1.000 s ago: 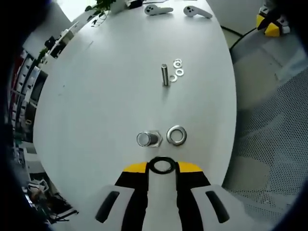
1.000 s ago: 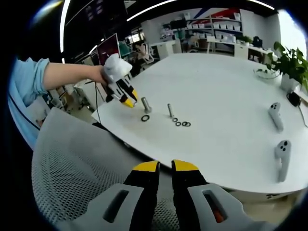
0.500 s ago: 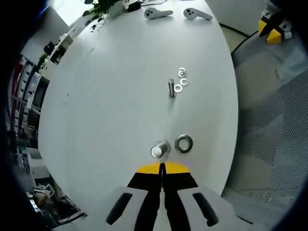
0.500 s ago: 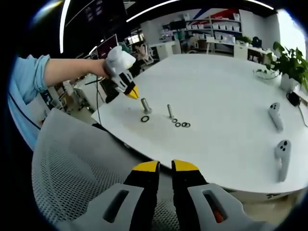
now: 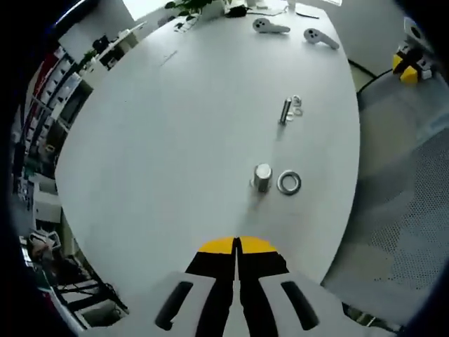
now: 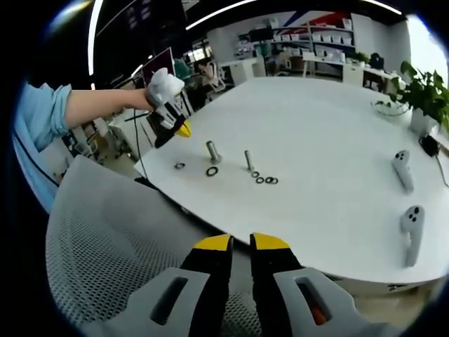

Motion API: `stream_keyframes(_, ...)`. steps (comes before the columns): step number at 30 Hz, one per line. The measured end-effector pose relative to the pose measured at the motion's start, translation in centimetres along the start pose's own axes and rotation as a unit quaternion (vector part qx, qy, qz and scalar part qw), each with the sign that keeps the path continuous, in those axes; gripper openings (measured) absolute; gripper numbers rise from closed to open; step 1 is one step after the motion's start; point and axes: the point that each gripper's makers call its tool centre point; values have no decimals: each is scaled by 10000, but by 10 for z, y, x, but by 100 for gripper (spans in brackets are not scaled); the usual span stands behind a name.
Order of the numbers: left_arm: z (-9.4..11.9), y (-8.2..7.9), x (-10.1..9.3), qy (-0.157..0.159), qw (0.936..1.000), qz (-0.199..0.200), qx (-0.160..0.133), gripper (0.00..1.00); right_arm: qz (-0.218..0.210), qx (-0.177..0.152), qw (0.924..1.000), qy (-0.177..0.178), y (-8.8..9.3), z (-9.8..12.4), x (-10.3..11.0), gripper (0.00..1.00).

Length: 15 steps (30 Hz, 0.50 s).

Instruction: Place the washer onto the threaded stud by aligning its center hole with the stud, sliding it down to the base, and recovering from edge contact or off-axis alignment until the washer reaches the visible bottom stop.

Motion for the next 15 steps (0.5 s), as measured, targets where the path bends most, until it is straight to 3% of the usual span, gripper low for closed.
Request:
stream_keyframes(2,-10,19,-4,78,9997,-62,240,0,-3,-2,10000,6,0,0,0,13)
stream_keyframes(5,-23,32,-14,224,9992,96,325,0,1,8,10000,0,0,0,0,13)
stream_keyframes(11,-40,41,-27,357,9982,146,469,0,3,26,10000,-2,1,0,0,13)
stream_keyframes(15,-46,38,-30,400,9978,152,499,0,-2,27,10000,4,1,0,0,13)
Point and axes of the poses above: the point that each gripper's makers call its tool centre point, and the gripper's own axes: z roughly backward along the fingers, x roughly to its left, y roughly out of its underside, and after that the axes turned 1 degree about z, right-handed
